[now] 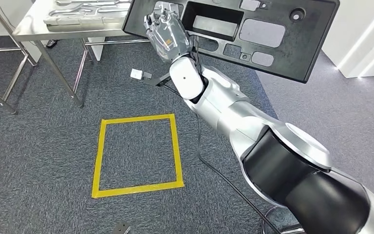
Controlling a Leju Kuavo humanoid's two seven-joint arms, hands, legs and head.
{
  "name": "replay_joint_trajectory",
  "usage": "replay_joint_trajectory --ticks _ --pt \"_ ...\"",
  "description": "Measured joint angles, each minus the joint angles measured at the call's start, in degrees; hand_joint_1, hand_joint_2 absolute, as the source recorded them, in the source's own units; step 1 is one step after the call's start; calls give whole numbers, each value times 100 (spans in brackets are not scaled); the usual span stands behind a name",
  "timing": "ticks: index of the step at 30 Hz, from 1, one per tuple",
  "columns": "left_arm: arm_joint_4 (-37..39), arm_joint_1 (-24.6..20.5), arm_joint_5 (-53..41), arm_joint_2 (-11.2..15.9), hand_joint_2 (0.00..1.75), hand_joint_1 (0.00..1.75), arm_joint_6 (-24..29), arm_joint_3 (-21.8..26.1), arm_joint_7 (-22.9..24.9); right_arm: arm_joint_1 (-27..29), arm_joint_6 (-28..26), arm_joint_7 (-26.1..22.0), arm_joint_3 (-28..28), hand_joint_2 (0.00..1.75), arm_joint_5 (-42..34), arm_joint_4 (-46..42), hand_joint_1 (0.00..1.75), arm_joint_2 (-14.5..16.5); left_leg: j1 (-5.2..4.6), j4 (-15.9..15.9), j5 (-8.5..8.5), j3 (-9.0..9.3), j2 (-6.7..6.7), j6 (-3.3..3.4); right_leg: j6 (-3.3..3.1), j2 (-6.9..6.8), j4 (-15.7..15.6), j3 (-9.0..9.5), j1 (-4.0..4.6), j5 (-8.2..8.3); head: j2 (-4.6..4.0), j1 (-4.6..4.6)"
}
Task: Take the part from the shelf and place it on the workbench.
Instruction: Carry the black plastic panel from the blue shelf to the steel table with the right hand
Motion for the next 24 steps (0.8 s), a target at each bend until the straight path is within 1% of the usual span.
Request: replay_joint_trajectory --ticks 1,2,3,4,5,6,7,8,9,10,11,12,13,14,15,16,17,18,19,20,21,22,23,24 --pt "0 -12 0 -5 175 0 -1 0 1 -10 12 2 12 175 0 6 175 -15 -1 -31 -46 43 10 -46 -50 -13 -220 83 25 63 0 -1" --pt "0 -25 0 -11 175 0 -2 0 5 -15 26 2 22 175 0 12 175 -27 -5 -58 -64 85 24 -94 -111 -14 -321 123 53 42 0 -1" --pt "0 -38 0 -16 175 0 -3 0 9 -21 38 1 31 175 0 18 175 -39 -8 -63 -46 120 33 -139 -177 -3 -350 151 74 -35 0 -1" --pt "0 -44 0 -20 175 0 -5 0 14 -20 48 1 32 175 0 23 175 -52 -7 -12 -9 126 41 -177 -239 11 -358 213 72 -74 0 -1" --pt "0 -44 1 -24 175 0 -10 0 19 -19 62 0 33 175 0 33 175 -69 -2 176 76 68 38 -198 -286 23 -384 298 69 -138 0 0" --pt "1 -44 1 -26 175 0 -13 0 21 -22 72 -1 40 175 0 41 175 -86 4 479 172 -90 25 -205 -326 31 -405 396 63 -200 1 -1" --pt "1 -42 1 -27 175 0 -15 0 24 -15 82 -5 56 175 0 48 175 -93 8 869 223 -335 10 -200 -357 43 -430 508 62 -270 1 -1" --pt "2 -35 1 -26 175 0 -17 0 27 0 96 -12 78 175 0 57 175 -98 5 1264 196 -626 -5 -189 -379 59 -454 620 71 -350 1 -1" --pt "2 -24 0 -26 175 0 -17 0 31 24 108 -21 102 175 0 66 175 -99 -3 1558 39 -904 -16 -183 -394 79 -471 738 82 -436 0 -2" --pt "2 -10 0 -25 175 0 -18 1 35 47 118 -33 125 175 0 78 175 -101 -13 1718 -212 -1142 -20 -177 -402 100 -484 866 95 -532 0 -1" --pt "2 2 0 -24 175 0 -18 1 39 63 127 -44 141 175 0 90 175 -103 -22 1720 -475 -1318 -22 -168 -407 120 -491 1007 111 -636 0 -1" --pt "2 10 1 -24 175 0 -17 2 44 69 133 -55 154 175 0 101 175 -104 -30 1591 -640 -1442 -24 -149 -410 136 -494 1159 129 -750 0 -1" --pt "2 17 2 -23 175 0 -17 2 48 69 137 -68 168 175 0 110 175 -105 -39 1344 -591 -1518 -28 -115 -412 149 -496 1322 149 -875 0 0" --pt "3 29 4 -22 175 0 -16 1 51 73 141 -77 185 175 0 118 175 -107 -51 998 -223 -1557 -33 -66 -415 158 -504 1474 164 -1005 0 1" --pt "4 45 7 -20 175 0 -15 1 54 79 145 -84 207 175 0 133 175 -123 -83 602 368 -1581 -39 -18 -407 172 -496 1617 180 -1131 0 1" --pt "6 61 13 -17 175 0 -13 1 60 84 146 -92 236 175 0 146 175 -125 -117 320 896 -1569 -49 25 -384 198 -504 1735 189 -1253 0 2" --pt "7 71 22 -14 175 0 -11 1 68 90 148 -99 262 175 0 158 175 -127 -152 137 1261 -1541 -60 62 -356 220 -509 1848 183 -1352 0 1" --pt "7 64 37 -13 175 0 -5 2 77 79 149 -102 281 175 0 166 175 -130 -186 72 1373 -1501 -69 88 -316 236 -477 1930 177 -1397 0 1" --pt "7 38 56 -13 175 0 3 3 89 47 150 -105 293 175 0 165 175 -120 -200 104 1289 -1430 -75 121 -279 245 -376 1927 162 -1369 0 1" --pt "7 6 80 -12 175 0 13 5 101 10 150 -104 298 175 0 164 175 -124 -204 93 1223 -1365 -79 155 -250 226 -142 1834 145 -1264 0 -1" --pt "7 -28 104 -11 175 0 28 10 114 -31 149 -102 306 175 0 163 175 -127 -202 80 1170 -1292 -78 190 -215 194 208 1620 138 -1119 0 1" --pt "7 -54 127 -8 175 0 39 17 132 -53 149 -103 320 175 0 163 175 -128 -193 63 1108 -1208 -76 223 -181 162 607 1341 128 -1019 0 0" --pt "7 -66 153 -7 175 0 52 31 152 -48 151 -107 335 175 0 165 175 -132 -185 48 1038 -1119 -77 244 -152 130 967 1043 116 -1030 0 1" --pt "7 -73 175 -8 175 0 65 46 173 -27 155 -111 351 175 0 170 175 -138 -180 41 954 -1017 -78 258 -129 109 1226 761 108 -1178 0 1"
